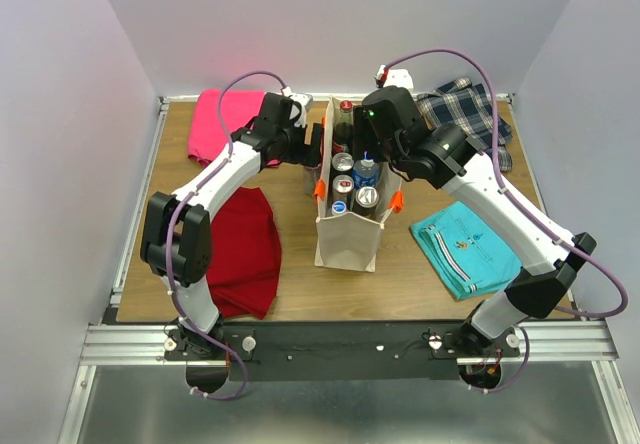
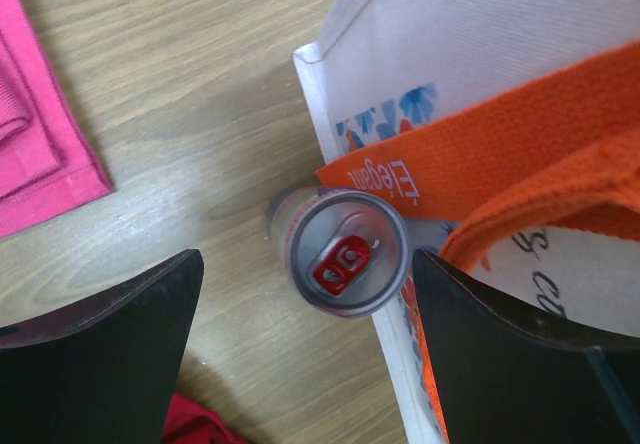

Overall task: Place the beverage into the canvas bag
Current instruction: Pick up the drink from the center of the board.

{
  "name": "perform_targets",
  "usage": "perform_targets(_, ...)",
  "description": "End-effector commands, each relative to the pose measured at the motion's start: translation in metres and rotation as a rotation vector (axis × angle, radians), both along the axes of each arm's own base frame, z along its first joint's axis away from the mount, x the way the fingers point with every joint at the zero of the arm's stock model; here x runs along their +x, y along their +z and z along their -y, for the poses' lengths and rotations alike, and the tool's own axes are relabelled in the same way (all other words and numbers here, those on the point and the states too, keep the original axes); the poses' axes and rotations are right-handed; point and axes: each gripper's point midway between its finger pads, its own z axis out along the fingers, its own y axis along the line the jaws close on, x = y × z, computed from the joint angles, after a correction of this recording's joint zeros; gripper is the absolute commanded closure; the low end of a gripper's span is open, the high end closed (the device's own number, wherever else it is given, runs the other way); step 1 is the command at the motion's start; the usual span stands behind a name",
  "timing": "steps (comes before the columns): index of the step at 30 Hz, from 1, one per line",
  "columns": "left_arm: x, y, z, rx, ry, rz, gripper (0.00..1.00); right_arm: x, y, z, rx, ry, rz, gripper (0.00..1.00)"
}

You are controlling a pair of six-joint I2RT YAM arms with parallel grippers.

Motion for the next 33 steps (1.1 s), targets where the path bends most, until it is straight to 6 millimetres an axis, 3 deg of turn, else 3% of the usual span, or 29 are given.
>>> perform_targets(1, -0.014, 0.013, 0.015, -0.024, -0.087, 0.019, 0.05, -0.001, -0.002, 0.004, 0.005, -0.016, -0.012, 0.23)
perform_targets(8, -0.025, 0.013, 0.024, -0.036, -0.145, 0.019, 0.05, -0.001, -0.003, 0.004, 0.015, -0.020, -0.010, 0.23)
perform_targets(15, -0.013, -0.008, 0.023, 0.014, -0.109, -0.023, 0.05, -0.002, -0.005, 0.003, 0.014, -0.016, -0.016, 0.23)
perform_targets(22, -0.001, -0.017, 0.024, 0.051, -0.064, -0.028, 0.07, -0.002, -0.005, 0.004, 0.012, -0.022, -0.011, 0.23)
perform_targets(28, 0.010, -0.019, 0.017, 0.079, -0.001, -0.013, 0.14, -0.002, -0.005, 0.004, 0.012, -0.019, -0.012, 0.23)
perform_targets(33, 0.014, -0.016, 0.016, 0.082, 0.019, 0.002, 0.28, -0.001, -0.007, 0.005, 0.009, -0.023, -0.013, 0.23)
